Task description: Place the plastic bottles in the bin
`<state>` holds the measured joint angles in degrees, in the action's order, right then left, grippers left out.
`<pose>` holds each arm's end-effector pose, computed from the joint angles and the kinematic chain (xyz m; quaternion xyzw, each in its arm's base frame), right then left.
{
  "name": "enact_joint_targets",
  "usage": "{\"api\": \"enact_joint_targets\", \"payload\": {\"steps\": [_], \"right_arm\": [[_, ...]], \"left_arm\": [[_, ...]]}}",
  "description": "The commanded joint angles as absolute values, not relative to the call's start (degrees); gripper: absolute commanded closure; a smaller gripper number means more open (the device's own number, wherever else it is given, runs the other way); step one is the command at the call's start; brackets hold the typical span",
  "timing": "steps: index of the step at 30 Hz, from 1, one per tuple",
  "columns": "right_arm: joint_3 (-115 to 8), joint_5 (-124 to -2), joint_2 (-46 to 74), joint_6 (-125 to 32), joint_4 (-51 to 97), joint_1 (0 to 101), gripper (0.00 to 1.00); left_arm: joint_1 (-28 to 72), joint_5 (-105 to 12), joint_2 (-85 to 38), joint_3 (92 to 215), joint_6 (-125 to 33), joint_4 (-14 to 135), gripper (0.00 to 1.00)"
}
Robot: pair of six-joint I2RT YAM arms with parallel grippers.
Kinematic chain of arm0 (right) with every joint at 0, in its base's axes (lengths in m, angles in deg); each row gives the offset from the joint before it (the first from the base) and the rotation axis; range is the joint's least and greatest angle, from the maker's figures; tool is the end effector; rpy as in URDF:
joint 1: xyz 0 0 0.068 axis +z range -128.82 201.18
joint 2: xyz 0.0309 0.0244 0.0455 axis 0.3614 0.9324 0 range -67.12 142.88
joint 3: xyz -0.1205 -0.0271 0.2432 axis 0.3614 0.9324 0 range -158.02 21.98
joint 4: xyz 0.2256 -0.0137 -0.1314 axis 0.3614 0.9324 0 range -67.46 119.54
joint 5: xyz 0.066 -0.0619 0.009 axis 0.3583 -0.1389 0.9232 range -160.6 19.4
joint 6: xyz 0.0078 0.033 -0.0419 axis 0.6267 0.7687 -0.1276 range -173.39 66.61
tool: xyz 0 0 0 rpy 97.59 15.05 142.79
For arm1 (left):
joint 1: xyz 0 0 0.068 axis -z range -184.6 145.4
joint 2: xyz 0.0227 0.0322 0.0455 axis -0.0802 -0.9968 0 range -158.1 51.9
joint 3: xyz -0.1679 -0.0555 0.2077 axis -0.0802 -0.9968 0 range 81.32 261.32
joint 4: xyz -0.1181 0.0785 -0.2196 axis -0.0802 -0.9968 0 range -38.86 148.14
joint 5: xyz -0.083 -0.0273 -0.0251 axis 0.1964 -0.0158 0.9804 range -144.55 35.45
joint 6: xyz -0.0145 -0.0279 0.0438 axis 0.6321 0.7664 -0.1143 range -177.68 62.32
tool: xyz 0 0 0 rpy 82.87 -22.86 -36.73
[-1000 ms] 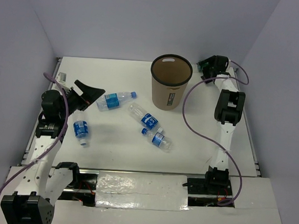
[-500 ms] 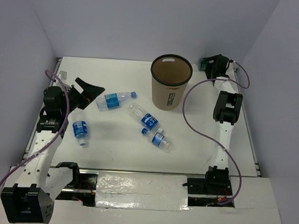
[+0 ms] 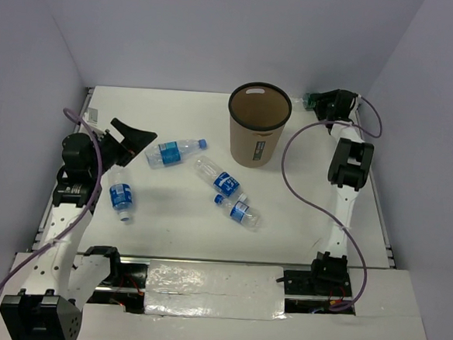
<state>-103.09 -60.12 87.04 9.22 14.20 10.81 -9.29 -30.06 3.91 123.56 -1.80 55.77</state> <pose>0.5941 -0.1022 0.1232 0.4456 0.6897 0.3166 0.4750 0.1989 0.0016 0.3297 -0.2523 0.7076 -0.4211 0.5082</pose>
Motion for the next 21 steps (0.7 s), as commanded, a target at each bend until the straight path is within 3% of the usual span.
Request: {"api": "enact_joint_targets", "payload": {"steps": [1,6,11,21], "right_arm": [[-99.58,-56.11,78.87,1.56,12.70,8.71,0.88],[-85.38,-53.20,66.93,-7.13,9.98,8.70,0.97],[-70.78,-53.19,53.83,-15.50,7.25,10.46,1.00],[-63.12,-61.01,37.04,-32.10,11.30,15.37,1.00]], "left_arm": [[-9.17,-29.59,5.93,123.43,-1.43,57.62,0.01],[-9.17,-28.19,7.16,122.63,-1.87,59.55,0.01],[-9.08,-27.13,9.70,121.23,-2.75,58.94,0.01],[-8.99,-26.51,13.75,121.05,-6.53,54.10,0.01]]}}
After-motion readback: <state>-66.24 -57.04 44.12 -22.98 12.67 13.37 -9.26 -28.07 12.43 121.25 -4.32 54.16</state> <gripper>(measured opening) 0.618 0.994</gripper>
